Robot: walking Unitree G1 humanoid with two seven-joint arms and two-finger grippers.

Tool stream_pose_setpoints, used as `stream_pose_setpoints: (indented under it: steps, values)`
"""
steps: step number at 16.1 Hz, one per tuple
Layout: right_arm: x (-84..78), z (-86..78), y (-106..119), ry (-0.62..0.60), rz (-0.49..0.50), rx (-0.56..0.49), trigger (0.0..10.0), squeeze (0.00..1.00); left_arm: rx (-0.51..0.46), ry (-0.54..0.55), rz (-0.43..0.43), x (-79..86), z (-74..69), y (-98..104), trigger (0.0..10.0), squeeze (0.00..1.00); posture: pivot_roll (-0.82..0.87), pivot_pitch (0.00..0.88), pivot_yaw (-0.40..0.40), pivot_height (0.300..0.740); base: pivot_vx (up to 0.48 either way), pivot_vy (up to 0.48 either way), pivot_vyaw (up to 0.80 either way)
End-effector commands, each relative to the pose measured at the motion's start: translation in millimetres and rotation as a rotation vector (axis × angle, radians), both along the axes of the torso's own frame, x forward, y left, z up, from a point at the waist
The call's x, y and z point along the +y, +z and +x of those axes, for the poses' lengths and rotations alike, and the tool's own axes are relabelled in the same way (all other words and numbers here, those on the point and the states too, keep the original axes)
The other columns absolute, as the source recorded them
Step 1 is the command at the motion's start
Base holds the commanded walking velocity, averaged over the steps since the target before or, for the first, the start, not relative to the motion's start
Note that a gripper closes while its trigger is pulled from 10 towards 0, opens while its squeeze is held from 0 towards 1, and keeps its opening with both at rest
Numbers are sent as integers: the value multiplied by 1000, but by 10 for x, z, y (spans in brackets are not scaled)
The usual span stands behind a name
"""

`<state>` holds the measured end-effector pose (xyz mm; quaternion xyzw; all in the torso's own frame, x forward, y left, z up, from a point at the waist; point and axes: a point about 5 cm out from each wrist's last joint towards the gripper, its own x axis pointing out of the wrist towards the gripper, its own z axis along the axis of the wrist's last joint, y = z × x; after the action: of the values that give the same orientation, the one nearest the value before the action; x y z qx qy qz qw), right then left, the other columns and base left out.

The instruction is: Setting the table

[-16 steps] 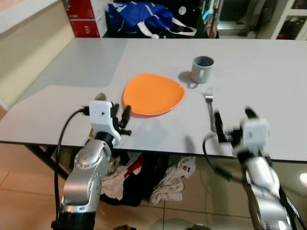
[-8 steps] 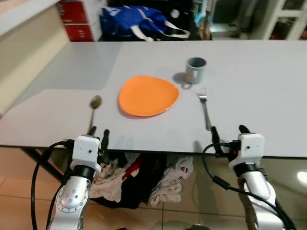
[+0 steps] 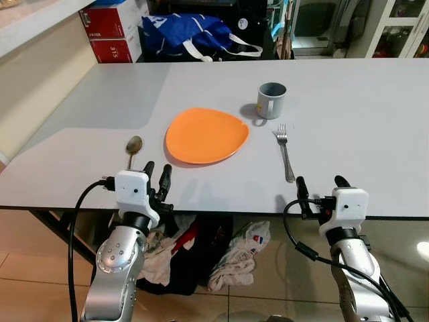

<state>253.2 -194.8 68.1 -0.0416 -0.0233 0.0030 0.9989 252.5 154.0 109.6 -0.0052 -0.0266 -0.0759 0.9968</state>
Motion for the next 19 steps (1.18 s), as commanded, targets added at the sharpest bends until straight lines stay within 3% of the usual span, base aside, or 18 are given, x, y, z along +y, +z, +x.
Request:
stream_pose_setpoints:
  steps: [1, 6, 8, 14, 19]
  values:
    - [18, 3, -24, 9, -7, 3, 10000, 0, -10, 7, -4, 28, 36, 60, 10000, 0, -147, 0, 82, 722, 0, 439, 0]
    - [48, 20, -42, 30, -11, 14, 10000, 0, 14, 9, -16, 24, 69, 84, 10000, 0, -146, 0, 80, 722, 0, 442, 0]
    - [75, 8, -49, 34, 3, 21, 10000, 0, 70, 12, -45, 40, 92, 44, 10000, 0, -146, 0, 82, 722, 0, 467, 0]
    - [189, 57, -26, 75, 7, 17, 10000, 0, 71, -15, -50, 54, 226, 113, 10000, 0, -144, 0, 88, 722, 0, 479, 0]
    - [217, 67, -29, 83, 8, 26, 10000, 0, 82, -12, -44, 62, 237, 101, 10000, 0, -140, 0, 88, 722, 0, 480, 0]
